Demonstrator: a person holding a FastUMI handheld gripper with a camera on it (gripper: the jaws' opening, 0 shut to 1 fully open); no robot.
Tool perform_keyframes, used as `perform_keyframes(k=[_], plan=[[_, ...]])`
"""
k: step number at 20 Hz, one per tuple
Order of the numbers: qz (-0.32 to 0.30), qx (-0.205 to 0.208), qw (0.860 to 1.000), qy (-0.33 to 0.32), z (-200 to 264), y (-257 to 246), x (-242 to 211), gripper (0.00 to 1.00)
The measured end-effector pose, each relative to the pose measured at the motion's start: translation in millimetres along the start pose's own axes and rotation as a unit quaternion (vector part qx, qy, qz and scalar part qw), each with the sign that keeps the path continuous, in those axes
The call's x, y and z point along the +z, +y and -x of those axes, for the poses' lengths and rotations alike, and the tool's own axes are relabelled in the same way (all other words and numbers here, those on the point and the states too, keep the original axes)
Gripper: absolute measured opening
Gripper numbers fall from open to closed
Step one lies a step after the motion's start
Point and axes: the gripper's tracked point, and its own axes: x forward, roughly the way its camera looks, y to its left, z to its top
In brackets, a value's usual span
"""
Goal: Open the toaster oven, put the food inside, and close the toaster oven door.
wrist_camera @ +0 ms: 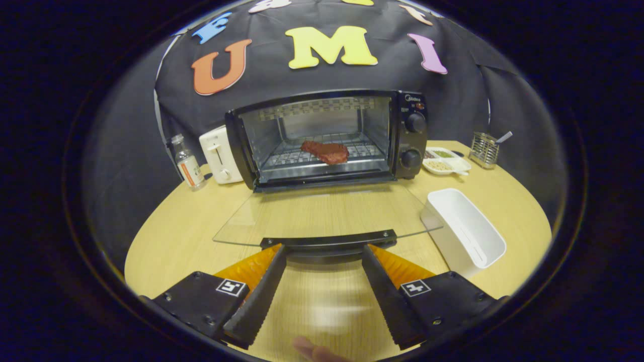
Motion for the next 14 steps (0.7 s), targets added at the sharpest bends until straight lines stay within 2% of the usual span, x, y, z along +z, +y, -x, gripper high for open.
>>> perform_keyframes(k=[3, 8, 14], plan=[[0.001, -0.004, 1.000, -0.013, 4.9, 1.1, 13.5, 0.97], [0.056, -0.020, 0.995, -0.081, 13.5, 4.4, 55.3, 0.97], [0.063, -0.017, 0.990, -0.123, 10.4, 10.1, 108.0, 0.98]])
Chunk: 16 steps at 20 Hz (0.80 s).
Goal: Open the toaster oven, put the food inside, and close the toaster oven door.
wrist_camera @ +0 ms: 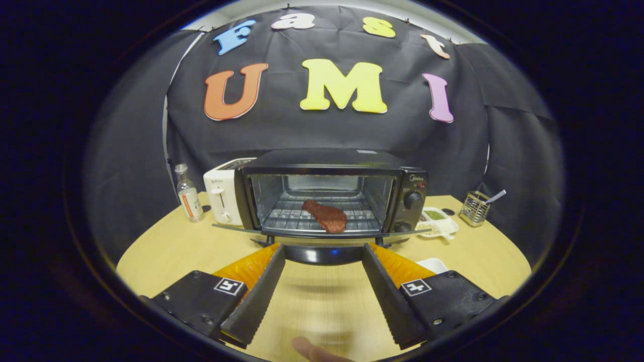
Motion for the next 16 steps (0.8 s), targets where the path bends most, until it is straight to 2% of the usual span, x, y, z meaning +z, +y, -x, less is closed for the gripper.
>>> perform_keyframes(k=[8, 11, 16], plan=[[-0.007, -0.001, 1.000, -0.003, -42.7, 0.1, 46.3, 1.00], [-0.004, -0.024, 1.000, -0.017, -56.4, -16.9, 77.6, 1.00], [-0.035, -0.021, 0.997, -0.063, -7.0, -35.1, 141.9, 1.00]])
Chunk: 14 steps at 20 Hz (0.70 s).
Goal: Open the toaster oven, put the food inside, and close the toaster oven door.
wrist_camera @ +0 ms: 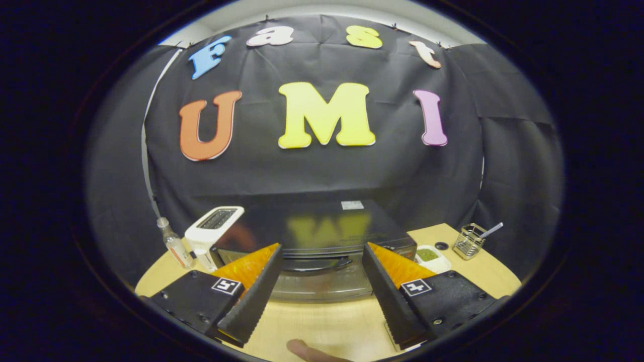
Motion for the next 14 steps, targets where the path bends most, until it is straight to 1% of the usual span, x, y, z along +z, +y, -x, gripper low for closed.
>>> perform_keyframes(k=[3, 8, 10, 14], plan=[[0.004, 0.011, 0.999, -0.041, 49.4, 0.3, 40.4, 0.99], [0.027, 0.024, 0.993, -0.110, 154.3, 5.5, 99.2, 0.98], [0.039, 0.010, 0.990, -0.132, 196.3, -1.3, 112.5, 0.99], [0.048, 0.015, 0.985, -0.163, 267.3, 5.8, 120.1, 0.98]])
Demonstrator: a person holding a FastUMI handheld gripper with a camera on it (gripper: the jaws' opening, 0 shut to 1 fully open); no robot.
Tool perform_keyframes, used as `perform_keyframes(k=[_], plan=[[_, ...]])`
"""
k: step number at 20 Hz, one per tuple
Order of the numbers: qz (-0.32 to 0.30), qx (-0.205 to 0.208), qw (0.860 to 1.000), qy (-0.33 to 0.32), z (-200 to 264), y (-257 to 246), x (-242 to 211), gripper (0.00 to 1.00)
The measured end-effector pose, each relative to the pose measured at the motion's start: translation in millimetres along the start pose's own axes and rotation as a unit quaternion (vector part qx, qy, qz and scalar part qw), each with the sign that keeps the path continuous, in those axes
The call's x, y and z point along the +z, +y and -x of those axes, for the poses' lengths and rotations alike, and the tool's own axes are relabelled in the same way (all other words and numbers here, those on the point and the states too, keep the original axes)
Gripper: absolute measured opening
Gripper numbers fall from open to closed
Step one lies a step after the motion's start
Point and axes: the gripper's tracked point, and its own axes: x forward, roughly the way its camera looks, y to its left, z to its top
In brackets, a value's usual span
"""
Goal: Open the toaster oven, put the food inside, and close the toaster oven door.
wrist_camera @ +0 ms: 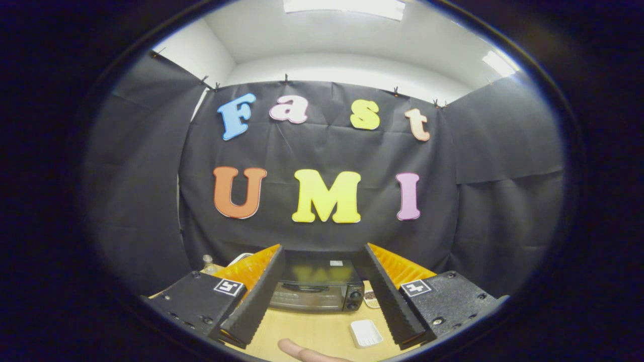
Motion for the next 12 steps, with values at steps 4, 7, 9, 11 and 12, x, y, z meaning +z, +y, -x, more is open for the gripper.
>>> perform_keyframes(k=[4, 7, 9, 11, 12], plan=[[-0.013, 0.008, 1.000, -0.017, 55.0, 6.2, 5.6, 0.98], [-0.010, 0.003, 0.998, -0.054, 86.4, -3.2, 12.9, 0.98], [-0.015, -0.011, 0.998, -0.064, 102.0, -14.1, 3.6, 0.98], [-0.026, -0.012, 0.998, -0.058, 107.6, -16.9, -3.7, 0.98], [-0.027, -0.007, 0.998, -0.056, 107.1, -15.6, -4.0, 0.98]])
